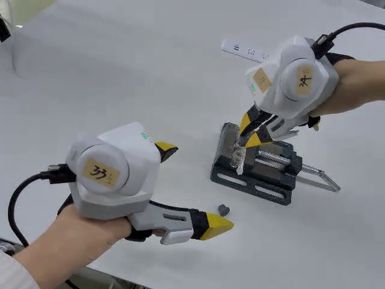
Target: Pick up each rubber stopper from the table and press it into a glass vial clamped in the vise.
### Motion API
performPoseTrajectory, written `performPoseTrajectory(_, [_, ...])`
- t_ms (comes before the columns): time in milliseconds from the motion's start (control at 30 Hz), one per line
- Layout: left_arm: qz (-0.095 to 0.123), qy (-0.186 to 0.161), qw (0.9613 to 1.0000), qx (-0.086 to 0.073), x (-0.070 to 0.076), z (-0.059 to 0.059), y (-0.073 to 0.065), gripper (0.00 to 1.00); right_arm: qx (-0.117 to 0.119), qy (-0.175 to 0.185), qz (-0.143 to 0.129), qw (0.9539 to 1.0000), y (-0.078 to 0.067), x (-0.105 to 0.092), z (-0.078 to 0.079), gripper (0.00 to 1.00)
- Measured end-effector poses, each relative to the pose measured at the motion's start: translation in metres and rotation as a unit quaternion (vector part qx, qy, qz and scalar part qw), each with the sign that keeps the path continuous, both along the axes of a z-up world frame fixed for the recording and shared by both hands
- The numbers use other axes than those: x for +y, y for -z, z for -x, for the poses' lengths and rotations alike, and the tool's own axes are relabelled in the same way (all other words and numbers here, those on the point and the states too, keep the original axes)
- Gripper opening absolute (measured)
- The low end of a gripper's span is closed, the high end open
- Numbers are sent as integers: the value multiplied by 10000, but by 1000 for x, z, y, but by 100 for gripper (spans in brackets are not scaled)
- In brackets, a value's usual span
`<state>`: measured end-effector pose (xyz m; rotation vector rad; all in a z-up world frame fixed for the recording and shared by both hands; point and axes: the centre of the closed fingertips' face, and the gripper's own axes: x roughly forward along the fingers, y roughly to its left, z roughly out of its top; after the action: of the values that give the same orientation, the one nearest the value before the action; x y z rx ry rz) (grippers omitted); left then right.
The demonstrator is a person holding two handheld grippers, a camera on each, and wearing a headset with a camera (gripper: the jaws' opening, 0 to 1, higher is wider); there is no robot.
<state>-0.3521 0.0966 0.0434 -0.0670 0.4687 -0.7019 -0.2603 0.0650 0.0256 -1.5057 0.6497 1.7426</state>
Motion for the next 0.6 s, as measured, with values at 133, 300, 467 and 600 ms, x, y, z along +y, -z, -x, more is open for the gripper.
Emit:
performPoseTrajectory(133, [10,20,10000,17,-1,1,1,90,-7,213,-6,9998,0,0,-1,4])
performPoseTrajectory(300, [24,34,10000,25,-3,1,2,90,-75,440,11,9990,1,1,0,4])
performPoseTrajectory(467, [31,41,10000,27,-4,0,2,89,-100,585,-62,9982,1,1,1,4])
performPoseTrajectory(600, [48,40,10000,35,-5,0,2,89,-126,693,-176,9974,1,0,1,4])
